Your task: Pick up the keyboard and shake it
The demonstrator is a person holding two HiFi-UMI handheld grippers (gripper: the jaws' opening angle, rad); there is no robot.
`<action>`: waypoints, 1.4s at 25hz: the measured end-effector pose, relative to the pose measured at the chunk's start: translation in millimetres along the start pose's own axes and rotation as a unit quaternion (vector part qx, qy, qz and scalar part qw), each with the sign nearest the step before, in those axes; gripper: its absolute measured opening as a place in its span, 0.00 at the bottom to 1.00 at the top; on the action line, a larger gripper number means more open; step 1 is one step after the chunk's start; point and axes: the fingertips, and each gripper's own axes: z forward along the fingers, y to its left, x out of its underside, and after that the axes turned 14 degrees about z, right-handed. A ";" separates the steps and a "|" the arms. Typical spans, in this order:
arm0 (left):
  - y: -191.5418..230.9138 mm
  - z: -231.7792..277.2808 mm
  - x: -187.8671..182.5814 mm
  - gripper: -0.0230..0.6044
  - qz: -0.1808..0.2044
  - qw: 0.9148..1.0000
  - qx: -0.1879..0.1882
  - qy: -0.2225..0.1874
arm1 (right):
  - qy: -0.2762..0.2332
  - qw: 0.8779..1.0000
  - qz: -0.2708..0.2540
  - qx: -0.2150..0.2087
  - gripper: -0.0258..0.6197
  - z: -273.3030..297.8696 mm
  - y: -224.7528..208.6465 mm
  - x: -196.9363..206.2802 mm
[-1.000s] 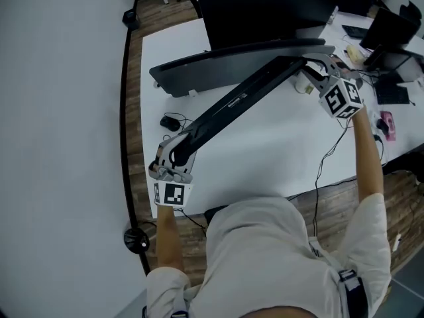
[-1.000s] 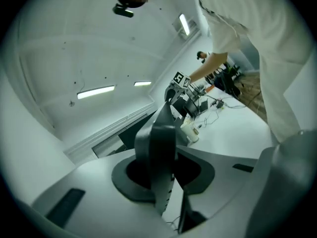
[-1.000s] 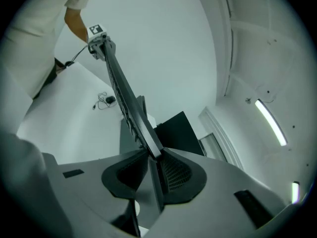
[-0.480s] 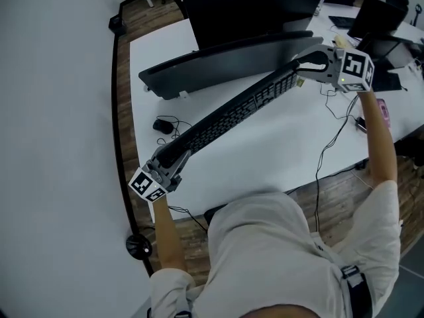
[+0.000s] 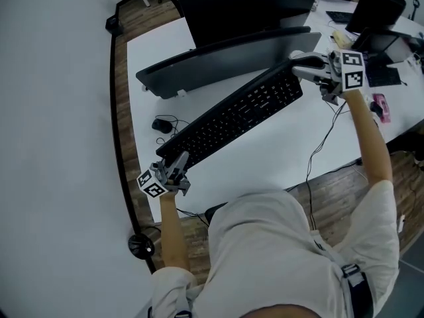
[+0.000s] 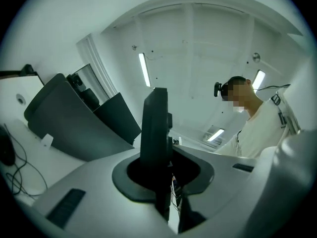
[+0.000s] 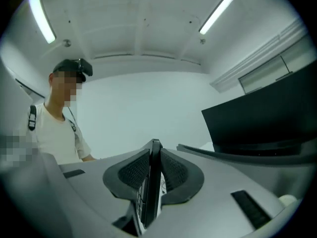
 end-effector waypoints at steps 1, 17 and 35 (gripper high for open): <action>3.5 0.7 4.3 0.19 -0.012 1.000 -0.008 0.003 | -0.011 1.000 0.019 -0.001 0.19 -1.0 -4.1 2.1; 25.7 -21.7 82.1 0.19 -0.240 0.969 -0.040 0.034 | -0.231 0.897 0.375 -0.049 0.18 -7.2 -79.3 90.6; 21.8 -56.0 104.6 0.19 -0.296 0.952 -0.048 0.059 | -0.190 0.853 0.480 -0.075 0.37 26.4 -69.2 162.5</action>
